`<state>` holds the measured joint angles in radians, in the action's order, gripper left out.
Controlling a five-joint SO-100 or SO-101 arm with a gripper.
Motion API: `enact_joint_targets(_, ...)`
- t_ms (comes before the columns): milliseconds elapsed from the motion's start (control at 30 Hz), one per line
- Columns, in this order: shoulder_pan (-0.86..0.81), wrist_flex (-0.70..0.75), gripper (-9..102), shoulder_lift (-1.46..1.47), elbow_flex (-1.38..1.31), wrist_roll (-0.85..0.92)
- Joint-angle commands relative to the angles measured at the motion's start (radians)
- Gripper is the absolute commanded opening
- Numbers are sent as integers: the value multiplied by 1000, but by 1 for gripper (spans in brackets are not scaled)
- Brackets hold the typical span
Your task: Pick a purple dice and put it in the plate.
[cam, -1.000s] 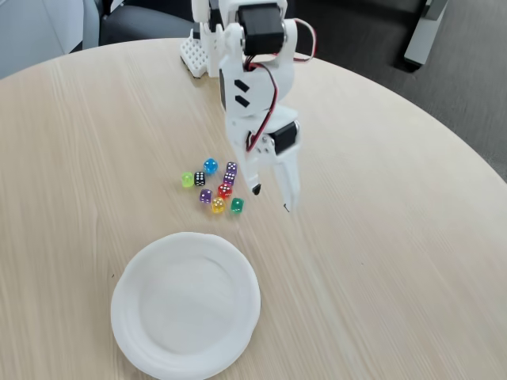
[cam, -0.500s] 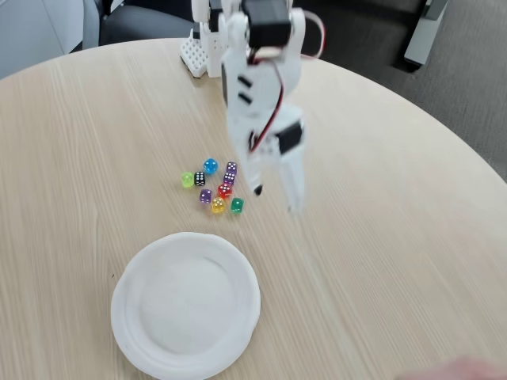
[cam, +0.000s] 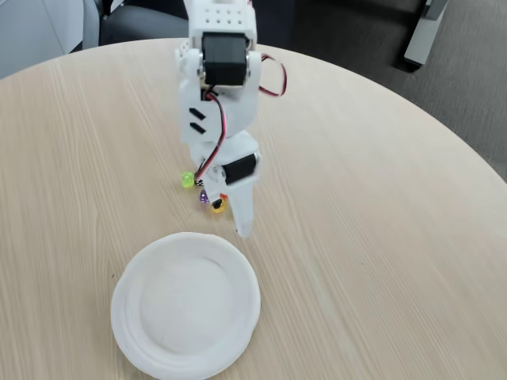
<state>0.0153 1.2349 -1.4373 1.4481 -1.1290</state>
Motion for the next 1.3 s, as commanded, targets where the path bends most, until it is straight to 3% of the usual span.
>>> enact_joint_targets(0,34,6,24,-8,-23,-17)
enact_joint_targets(400,261,12,24,6,-18,-87)
enact_joint_targets(533,261,126,23,8,-18,-78)
enact_joint_targets(700,244,247,23,8,-18,-14)
enact_joint_targets(967,129,256,22,11,-12,120)
enact_joint_targets(1267,-11,273,23,60,187,229)
